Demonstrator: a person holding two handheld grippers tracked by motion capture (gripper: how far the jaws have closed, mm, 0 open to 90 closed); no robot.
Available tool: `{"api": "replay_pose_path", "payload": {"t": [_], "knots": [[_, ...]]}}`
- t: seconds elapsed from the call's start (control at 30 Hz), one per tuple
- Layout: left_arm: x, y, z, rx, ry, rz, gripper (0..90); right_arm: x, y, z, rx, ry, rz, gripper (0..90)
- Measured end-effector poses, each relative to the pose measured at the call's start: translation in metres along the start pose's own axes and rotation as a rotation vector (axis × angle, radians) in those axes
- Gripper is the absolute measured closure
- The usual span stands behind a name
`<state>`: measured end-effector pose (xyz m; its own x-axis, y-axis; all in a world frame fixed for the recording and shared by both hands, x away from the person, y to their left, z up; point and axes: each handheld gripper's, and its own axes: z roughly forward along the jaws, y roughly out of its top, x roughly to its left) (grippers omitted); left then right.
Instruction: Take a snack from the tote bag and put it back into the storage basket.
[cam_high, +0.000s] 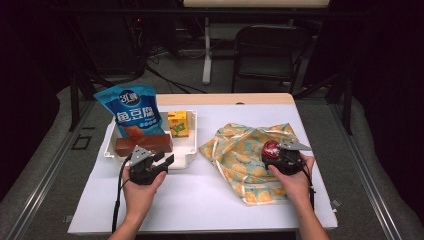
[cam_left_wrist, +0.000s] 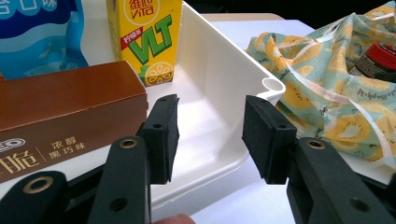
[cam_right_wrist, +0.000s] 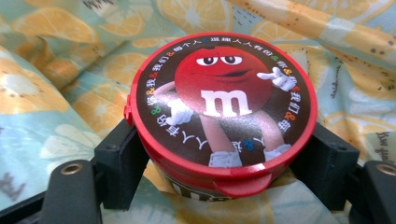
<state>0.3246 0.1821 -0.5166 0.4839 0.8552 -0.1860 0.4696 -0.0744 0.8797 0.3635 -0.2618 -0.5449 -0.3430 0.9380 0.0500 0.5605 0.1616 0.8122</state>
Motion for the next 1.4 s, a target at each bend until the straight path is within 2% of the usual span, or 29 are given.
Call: {"api": "replay_pose_path", "payload": {"t": [0.23, 0.43, 0.5, 0.67, 0.87, 0.97, 1.13, 1.3, 1.4], "knots": [[-0.001, 0.002, -0.002, -0.007, -0.001, 0.004, 55.8, 0.004, 0.009, -0.012, -0.018, -0.008, 0.005, 24.8], [-0.002, 0.004, -0.002, -0.010, -0.005, 0.010, 55.7, 0.010, 0.018, -0.023, -0.054, 0.002, 0.003, 24.9], [-0.004, 0.004, -0.002, -0.015, -0.011, 0.010, 55.5, 0.012, 0.020, -0.027, -0.059, -0.008, 0.000, 24.9], [-0.007, 0.006, -0.003, -0.025, -0.030, 0.022, 53.9, 0.014, 0.026, -0.036, -0.080, 0.003, 0.010, 24.9], [-0.014, 0.009, 0.000, -0.032, -0.078, 0.028, 46.3, 0.019, 0.033, -0.045, -0.100, 0.009, 0.012, 24.9], [-0.020, 0.011, 0.002, -0.055, -0.109, 0.035, 42.0, 0.024, 0.036, -0.048, -0.099, 0.023, 0.001, 24.9], [-0.029, 0.013, 0.005, -0.074, -0.143, 0.084, 32.5, 0.033, 0.040, -0.050, -0.099, 0.026, -0.002, 25.0], [-0.042, 0.012, 0.014, -0.079, -0.182, 0.095, 22.7, 0.042, 0.043, -0.053, -0.090, 0.043, -0.001, 25.1], [-0.051, 0.013, 0.021, -0.065, -0.163, 0.113, 18.6, 0.048, 0.045, -0.055, -0.082, 0.049, -0.007, 25.2]]}}
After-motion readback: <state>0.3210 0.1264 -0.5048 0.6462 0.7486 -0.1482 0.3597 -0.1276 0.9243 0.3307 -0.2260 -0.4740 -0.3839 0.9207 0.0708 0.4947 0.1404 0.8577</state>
